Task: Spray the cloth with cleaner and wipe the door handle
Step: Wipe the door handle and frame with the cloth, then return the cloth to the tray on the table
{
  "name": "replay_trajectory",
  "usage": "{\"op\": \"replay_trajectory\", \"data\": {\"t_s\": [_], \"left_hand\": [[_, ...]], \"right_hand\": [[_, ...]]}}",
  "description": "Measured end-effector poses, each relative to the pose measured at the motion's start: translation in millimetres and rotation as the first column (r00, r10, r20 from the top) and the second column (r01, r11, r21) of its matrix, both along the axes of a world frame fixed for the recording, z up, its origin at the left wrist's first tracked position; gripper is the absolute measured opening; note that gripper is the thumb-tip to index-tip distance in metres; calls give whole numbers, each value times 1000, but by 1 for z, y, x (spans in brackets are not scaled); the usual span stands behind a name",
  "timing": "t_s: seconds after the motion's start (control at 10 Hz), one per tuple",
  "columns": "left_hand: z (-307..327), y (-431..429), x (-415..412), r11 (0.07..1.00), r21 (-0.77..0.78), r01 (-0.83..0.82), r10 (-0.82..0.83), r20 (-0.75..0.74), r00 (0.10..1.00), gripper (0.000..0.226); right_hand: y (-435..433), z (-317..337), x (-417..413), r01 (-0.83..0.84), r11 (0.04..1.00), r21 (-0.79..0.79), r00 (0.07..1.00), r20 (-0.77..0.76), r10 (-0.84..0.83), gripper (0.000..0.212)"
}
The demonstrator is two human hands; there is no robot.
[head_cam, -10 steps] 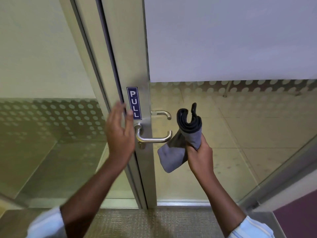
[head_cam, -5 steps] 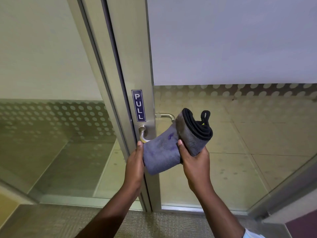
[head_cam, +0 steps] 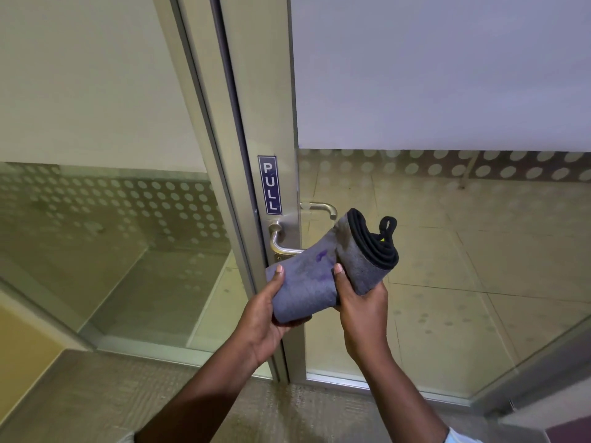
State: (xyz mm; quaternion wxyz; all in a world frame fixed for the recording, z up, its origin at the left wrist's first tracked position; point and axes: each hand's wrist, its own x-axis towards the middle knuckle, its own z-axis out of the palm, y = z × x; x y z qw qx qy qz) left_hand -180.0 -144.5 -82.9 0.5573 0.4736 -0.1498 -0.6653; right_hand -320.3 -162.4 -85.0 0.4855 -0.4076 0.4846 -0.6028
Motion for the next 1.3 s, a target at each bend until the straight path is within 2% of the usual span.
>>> {"op": "replay_trajectory", "data": {"t_s": [0.2,0.3,0.4,0.5,0.6,0.7,0.8,0.9,1.0,1.1,1.2,1.3], "left_hand": [[-7,21,-2,982,176,67,-13,-293,956,65],[-14,35,-1,984,178,23,38,-332,942,66],[-19,55,4,979,180,-96,155,-352,923,56],[-25,69,10,963,219,-159,197,-164,966,48],[-33,88,18,748,530,-399,217,373,902,23],[-43,120,32,892,229,-388,298,347,889,16],[-25,148,37,738,403,-541,334,478,812,26],[-36,214,77,925,59,-375,338,322,884,51],[-49,249,98,883,-31,-467,416,510,753,25],[-60,305,107,812,-107,-573,534,530,658,18],[-67,373,115,782,-140,-608,578,530,621,22],[-71,445,121,785,-142,-603,583,499,641,20]], "right_hand": [[16,-12,-1,-60,998,29,998,28,59,35],[26,-21,2,-120,992,39,992,32,119,37],[37,-33,7,-193,980,52,981,23,193,36],[47,-41,15,-245,968,49,970,14,244,31],[55,-43,23,-280,955,100,960,59,275,28],[60,-41,34,-284,949,134,958,70,277,26],[68,-39,47,-335,930,153,941,9,337,29],[85,-38,63,-484,855,184,840,-174,513,16],[114,-41,82,-601,752,271,699,-277,659,15],[156,-45,103,-693,647,318,575,-298,762,12],[208,-50,122,-745,556,369,501,-241,831,10],[267,-55,137,-776,487,400,436,-218,873,12]]}}
